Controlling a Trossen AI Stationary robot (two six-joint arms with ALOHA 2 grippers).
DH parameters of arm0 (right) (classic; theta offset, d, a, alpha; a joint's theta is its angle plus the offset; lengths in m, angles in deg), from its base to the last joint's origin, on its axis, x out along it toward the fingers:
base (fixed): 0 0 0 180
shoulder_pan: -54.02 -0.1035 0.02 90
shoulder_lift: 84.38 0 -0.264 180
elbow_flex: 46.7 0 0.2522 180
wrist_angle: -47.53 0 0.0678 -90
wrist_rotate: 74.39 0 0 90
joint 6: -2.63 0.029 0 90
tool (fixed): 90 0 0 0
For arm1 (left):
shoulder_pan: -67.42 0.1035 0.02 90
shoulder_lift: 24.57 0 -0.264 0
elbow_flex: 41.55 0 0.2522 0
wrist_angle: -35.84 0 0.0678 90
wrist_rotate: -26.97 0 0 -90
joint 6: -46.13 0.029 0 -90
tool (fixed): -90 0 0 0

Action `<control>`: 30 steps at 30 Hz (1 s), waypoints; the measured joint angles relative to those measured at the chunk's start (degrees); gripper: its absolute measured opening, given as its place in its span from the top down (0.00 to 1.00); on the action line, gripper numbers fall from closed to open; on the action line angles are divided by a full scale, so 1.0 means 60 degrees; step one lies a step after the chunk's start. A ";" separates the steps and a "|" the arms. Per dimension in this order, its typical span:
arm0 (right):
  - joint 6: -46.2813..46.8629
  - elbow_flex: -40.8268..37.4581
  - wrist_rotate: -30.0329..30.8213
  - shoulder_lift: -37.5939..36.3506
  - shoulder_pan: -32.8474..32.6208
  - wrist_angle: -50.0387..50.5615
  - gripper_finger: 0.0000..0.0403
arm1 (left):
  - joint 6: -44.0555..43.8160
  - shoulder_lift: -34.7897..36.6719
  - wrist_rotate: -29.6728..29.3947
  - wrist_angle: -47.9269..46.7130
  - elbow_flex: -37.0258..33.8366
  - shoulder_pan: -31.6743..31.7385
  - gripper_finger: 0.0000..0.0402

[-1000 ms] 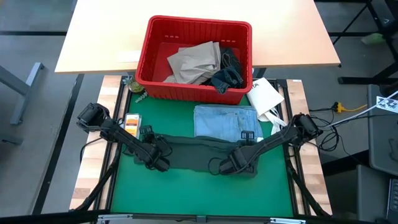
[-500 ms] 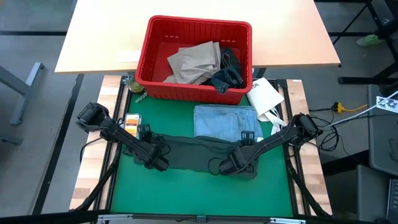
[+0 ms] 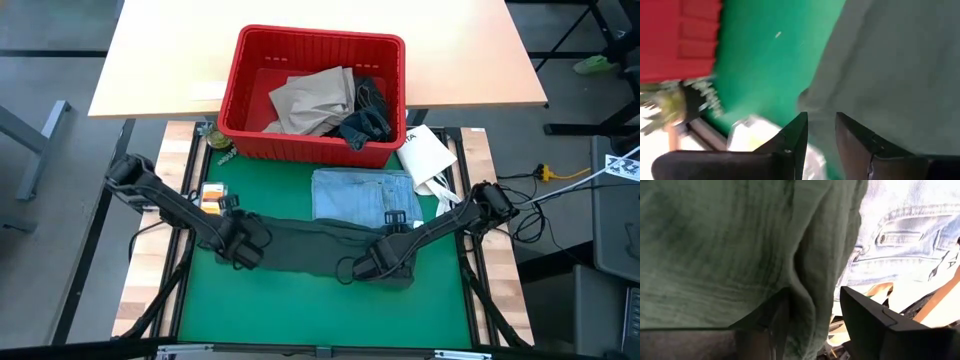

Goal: Fold Laundry from Bin
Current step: Fold the green polo shirt

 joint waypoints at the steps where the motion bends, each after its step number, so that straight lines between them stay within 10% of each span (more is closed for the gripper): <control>1: -0.0020 0.0000 -0.0003 0.0000 0.0000 0.0004 0.57 | 0.0008 0.0020 -0.0004 0.0345 0.0000 0.0000 0.77; 12: -0.0005 0.0000 0.0019 0.0000 0.0000 -0.0035 0.57 | 0.1970 -0.0092 -0.0040 0.4883 -0.0004 0.0063 0.78; 30: -0.0323 0.0183 -0.0010 0.0000 0.0000 -0.0008 0.31 | 0.2387 -0.1409 -0.0006 0.7605 -0.0015 0.0782 0.89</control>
